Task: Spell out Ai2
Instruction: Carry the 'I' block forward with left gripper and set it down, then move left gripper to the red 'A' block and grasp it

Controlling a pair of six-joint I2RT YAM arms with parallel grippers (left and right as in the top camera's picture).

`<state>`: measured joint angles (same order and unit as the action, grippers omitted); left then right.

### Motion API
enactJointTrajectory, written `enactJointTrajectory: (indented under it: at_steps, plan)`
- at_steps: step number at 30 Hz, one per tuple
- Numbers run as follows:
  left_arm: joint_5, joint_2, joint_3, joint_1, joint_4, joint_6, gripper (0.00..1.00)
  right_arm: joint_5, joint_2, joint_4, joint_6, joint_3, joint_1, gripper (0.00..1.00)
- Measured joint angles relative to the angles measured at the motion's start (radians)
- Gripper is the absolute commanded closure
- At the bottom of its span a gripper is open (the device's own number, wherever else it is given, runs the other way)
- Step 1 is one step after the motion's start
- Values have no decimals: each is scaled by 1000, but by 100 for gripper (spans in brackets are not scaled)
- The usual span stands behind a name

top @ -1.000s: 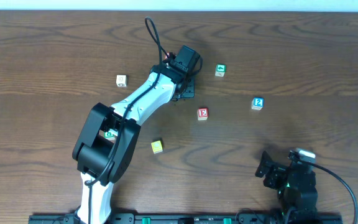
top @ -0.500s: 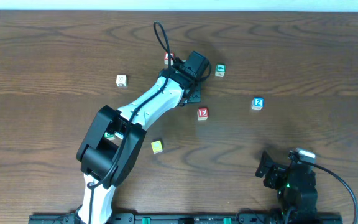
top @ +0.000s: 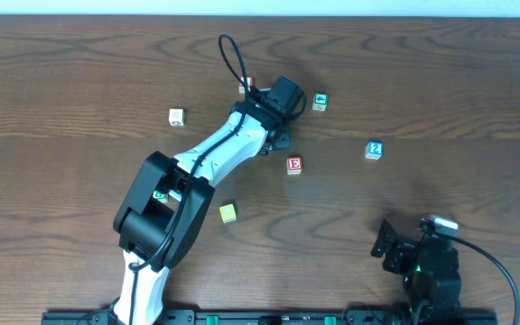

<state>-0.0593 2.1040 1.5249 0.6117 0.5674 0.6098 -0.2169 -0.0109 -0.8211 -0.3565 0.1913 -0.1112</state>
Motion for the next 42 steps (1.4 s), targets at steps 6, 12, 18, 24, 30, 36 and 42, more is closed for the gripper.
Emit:
enactJointTrajectory:
  at_steps: [6, 12, 18, 24, 30, 36, 42]
  plan:
    - [8, 0, -9, 0, -19, 5, 94, 0, 0, 0, 0, 0, 0, 1]
    - [26, 0, -9, 0, -19, 5, 94, 0, 0, 0, 0, 0, 0, 1]
    - [27, 0, -9, 0, -19, -5, 74, 0, 0, 0, 0, 0, 0, 1]
    - [29, 0, -9, 0, -18, -18, 64, 0, 0, 0, 0, 0, 0, 1]
    - [29, 0, -9, 0, -14, -27, 60, 0, 0, 0, 0, 0, 0, 1]
    - [29, 0, -9, 0, -4, -31, 60, 0, 0, 0, 0, 0, 0, 1]
    - [29, 0, -9, 0, -2, -38, 54, 0, 0, 0, 0, 0, 0, 1]
